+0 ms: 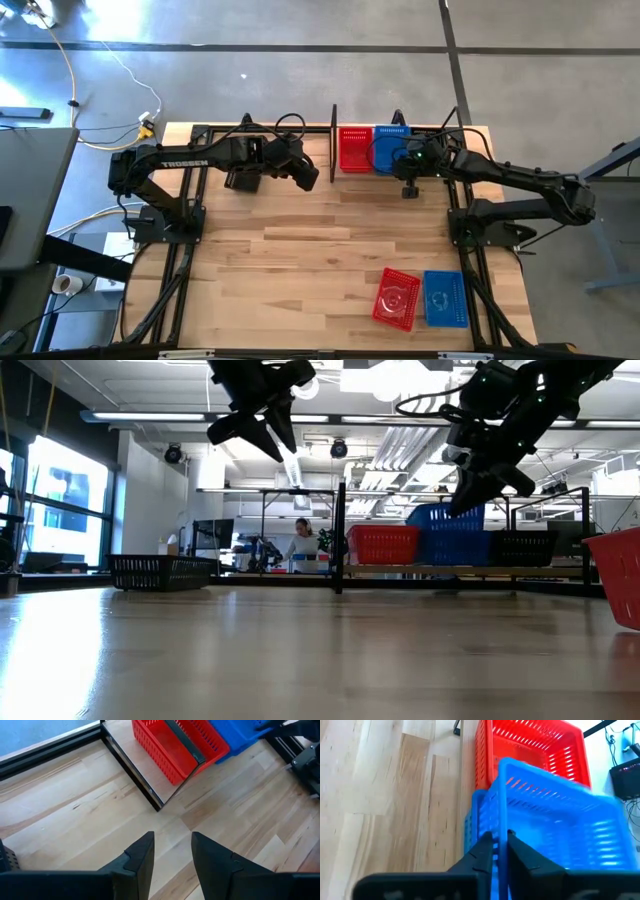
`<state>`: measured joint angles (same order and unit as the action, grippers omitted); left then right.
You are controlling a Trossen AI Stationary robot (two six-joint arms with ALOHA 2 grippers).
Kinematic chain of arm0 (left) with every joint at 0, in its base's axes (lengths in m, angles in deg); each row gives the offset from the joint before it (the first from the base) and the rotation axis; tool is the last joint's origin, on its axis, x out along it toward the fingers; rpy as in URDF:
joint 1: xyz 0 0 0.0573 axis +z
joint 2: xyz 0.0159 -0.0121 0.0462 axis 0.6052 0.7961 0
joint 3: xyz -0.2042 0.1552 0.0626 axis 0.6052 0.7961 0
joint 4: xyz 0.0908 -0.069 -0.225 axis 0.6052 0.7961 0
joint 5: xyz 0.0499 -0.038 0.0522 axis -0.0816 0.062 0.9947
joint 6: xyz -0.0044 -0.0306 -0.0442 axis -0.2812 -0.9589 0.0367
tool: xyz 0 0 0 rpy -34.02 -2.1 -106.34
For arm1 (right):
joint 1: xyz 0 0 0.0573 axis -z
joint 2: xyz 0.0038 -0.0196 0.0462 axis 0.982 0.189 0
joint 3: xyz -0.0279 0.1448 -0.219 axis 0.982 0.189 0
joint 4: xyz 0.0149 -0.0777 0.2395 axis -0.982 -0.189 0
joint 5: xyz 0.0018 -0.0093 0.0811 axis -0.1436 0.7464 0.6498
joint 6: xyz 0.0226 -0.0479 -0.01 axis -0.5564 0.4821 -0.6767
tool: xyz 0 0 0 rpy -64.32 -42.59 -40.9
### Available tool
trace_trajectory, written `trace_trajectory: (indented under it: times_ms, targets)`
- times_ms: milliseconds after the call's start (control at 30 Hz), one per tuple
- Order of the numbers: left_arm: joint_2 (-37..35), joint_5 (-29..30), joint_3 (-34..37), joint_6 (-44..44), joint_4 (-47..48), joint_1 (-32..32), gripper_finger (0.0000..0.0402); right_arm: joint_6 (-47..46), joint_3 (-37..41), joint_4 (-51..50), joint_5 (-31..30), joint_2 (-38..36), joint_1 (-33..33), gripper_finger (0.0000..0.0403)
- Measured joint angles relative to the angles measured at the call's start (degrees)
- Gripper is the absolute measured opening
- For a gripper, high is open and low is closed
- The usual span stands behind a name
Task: Stack baskets on shelf by color
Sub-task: Stack the left blue bin on top of the blue bin on the shelf, then stack the blue bin on top of the blue bins on the shelf
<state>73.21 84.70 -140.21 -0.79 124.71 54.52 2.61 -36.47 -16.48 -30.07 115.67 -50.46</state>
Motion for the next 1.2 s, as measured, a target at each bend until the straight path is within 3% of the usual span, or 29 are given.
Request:
trace_trajectory:
  times_ms: [267, 600, 867, 1200]
  targets:
    - [0.00, -0.08, 0.00, -0.01, -0.02, 0.00, 0.0119, 1.49, -0.01, 0.02, -3.84, 0.00, -0.02, 0.0080]
    - [0.00, -0.08, 0.00, -0.01, -0.04, 0.01, 0.0119, 2.83, -0.16, 0.04, -5.92, -0.04, 0.00, 0.0086]
    - [0.00, -0.10, 0.00, -0.01, -0.04, 0.02, 0.0119, -1.90, -0.22, -0.55, -5.93, -2.92, -0.15, 0.0083]
    - [0.00, -0.13, 0.02, 0.00, 0.09, 1.04, 0.0119, -14.47, -0.22, -2.83, -2.63, -8.10, -0.19, 0.0083]
